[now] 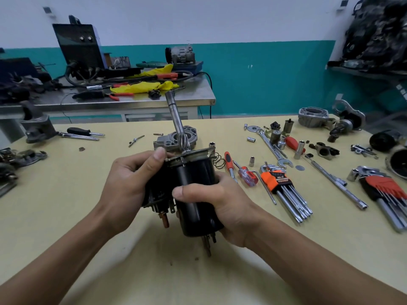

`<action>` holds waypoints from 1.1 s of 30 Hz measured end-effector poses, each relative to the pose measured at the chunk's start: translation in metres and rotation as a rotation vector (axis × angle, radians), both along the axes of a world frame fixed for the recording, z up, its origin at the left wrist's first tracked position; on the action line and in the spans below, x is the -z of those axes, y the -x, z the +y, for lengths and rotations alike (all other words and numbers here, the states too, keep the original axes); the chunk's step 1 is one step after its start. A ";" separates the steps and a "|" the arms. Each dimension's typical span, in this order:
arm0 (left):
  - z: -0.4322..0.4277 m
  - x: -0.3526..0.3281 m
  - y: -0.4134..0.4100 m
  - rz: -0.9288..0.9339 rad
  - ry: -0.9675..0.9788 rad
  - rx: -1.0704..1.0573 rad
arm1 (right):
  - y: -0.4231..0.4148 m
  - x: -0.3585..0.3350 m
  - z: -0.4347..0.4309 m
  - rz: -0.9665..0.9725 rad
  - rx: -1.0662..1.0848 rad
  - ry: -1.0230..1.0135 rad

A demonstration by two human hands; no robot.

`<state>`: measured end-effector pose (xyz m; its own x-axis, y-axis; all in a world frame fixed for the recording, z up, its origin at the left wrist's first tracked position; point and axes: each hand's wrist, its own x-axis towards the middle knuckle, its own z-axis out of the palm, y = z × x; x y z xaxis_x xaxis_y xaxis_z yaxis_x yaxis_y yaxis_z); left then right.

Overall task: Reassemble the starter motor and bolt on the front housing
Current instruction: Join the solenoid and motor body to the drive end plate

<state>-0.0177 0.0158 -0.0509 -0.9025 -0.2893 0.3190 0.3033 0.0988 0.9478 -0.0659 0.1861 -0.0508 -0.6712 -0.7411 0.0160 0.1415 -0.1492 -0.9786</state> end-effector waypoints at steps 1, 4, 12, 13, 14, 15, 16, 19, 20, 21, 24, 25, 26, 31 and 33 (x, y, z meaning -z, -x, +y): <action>0.001 0.000 0.000 -0.003 -0.014 -0.008 | -0.001 -0.001 0.001 0.008 0.005 0.000; 0.002 -0.001 0.001 -0.032 -0.055 -0.012 | 0.000 -0.004 0.003 0.013 0.001 -0.005; 0.008 -0.002 -0.002 -0.048 -0.049 -0.002 | 0.005 -0.006 0.010 0.083 -0.031 -0.046; 0.008 -0.001 -0.002 -0.044 -0.045 -0.011 | 0.005 -0.005 0.009 0.085 -0.023 -0.048; 0.007 0.000 -0.001 -0.036 -0.044 -0.017 | 0.005 -0.004 0.009 0.093 -0.009 -0.047; 0.007 0.001 -0.001 -0.023 -0.041 -0.025 | 0.005 -0.002 0.008 0.115 0.010 -0.044; 0.007 0.002 -0.001 -0.009 -0.035 -0.033 | 0.004 -0.001 0.007 0.150 0.035 -0.038; 0.005 0.003 -0.002 0.038 -0.003 -0.040 | 0.004 0.004 0.001 0.256 0.095 -0.007; 0.004 0.004 -0.002 0.052 0.009 -0.043 | 0.005 0.005 0.000 0.273 0.093 0.007; 0.004 0.004 -0.002 0.069 0.028 -0.047 | 0.008 0.006 0.001 0.288 0.074 0.019; 0.007 0.003 -0.002 0.143 0.155 -0.061 | 0.018 0.008 0.006 0.341 -0.012 0.060; 0.007 0.001 -0.003 0.177 0.214 -0.056 | 0.020 0.009 0.008 0.368 -0.023 0.081; 0.006 -0.001 -0.003 0.216 0.281 -0.041 | 0.022 0.010 0.007 0.403 -0.024 0.103; -0.006 -0.004 -0.005 0.294 0.434 0.001 | 0.018 0.020 -0.005 0.486 -0.018 0.151; -0.008 -0.004 -0.006 0.292 0.454 -0.002 | 0.018 0.024 -0.007 0.498 -0.044 0.140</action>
<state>-0.0116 0.0082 -0.0467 -0.7568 -0.0656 0.6504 0.5474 0.4801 0.6854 -0.0842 0.1794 -0.0749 -0.5255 -0.7365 0.4260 -0.3270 -0.2874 -0.9002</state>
